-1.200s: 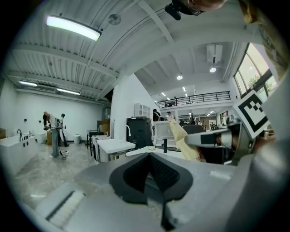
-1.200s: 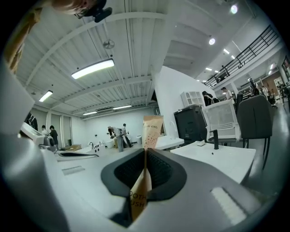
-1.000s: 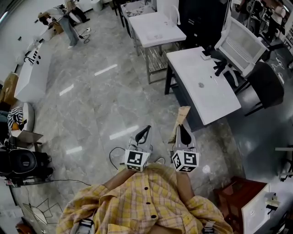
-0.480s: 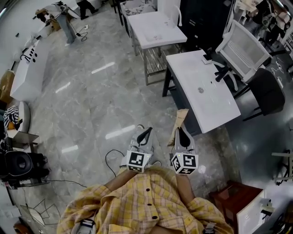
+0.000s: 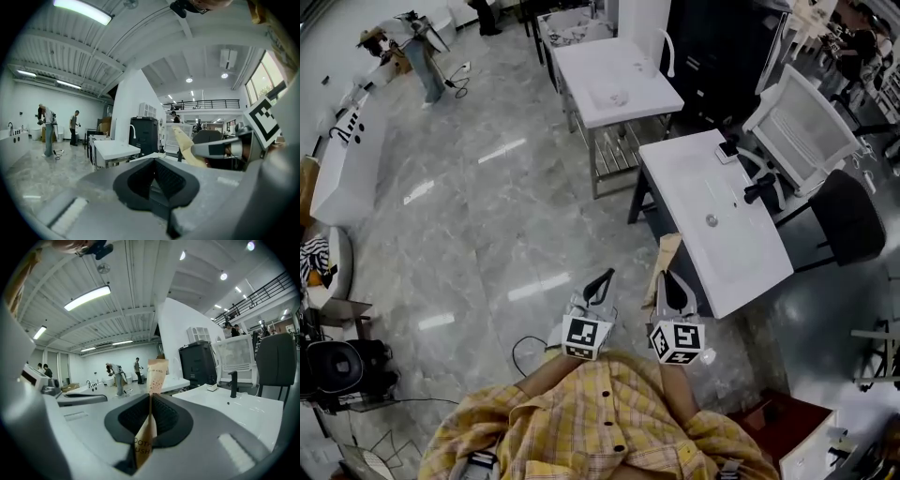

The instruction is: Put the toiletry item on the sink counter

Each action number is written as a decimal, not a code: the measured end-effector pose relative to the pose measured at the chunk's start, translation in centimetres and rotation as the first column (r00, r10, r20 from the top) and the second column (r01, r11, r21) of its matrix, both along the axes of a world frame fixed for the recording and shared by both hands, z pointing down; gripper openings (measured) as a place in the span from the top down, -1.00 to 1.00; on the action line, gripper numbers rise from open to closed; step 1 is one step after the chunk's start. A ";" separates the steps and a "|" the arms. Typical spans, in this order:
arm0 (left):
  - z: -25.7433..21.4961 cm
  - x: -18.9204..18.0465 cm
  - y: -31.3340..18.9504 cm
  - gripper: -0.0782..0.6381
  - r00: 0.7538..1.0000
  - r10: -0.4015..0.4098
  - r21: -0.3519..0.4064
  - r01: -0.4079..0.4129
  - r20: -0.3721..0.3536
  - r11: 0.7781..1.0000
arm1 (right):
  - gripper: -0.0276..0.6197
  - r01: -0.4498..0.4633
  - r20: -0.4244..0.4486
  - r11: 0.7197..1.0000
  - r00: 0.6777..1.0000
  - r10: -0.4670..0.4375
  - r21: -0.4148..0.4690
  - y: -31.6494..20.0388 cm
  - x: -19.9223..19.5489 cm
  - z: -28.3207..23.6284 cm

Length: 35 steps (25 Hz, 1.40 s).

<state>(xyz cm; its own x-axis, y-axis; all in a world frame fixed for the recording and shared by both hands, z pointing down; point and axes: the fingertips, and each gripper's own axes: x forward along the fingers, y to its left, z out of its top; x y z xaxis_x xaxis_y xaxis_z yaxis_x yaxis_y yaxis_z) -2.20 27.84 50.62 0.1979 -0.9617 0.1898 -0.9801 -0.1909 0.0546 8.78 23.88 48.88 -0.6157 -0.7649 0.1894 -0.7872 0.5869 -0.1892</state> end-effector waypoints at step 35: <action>0.8 -11.2 -25.6 0.79 0.965 0.261 -0.053 -0.262 -0.039 0.963 | 0.86 -0.310 0.042 0.942 0.947 0.317 -0.128 -24.8 -9.5 0.6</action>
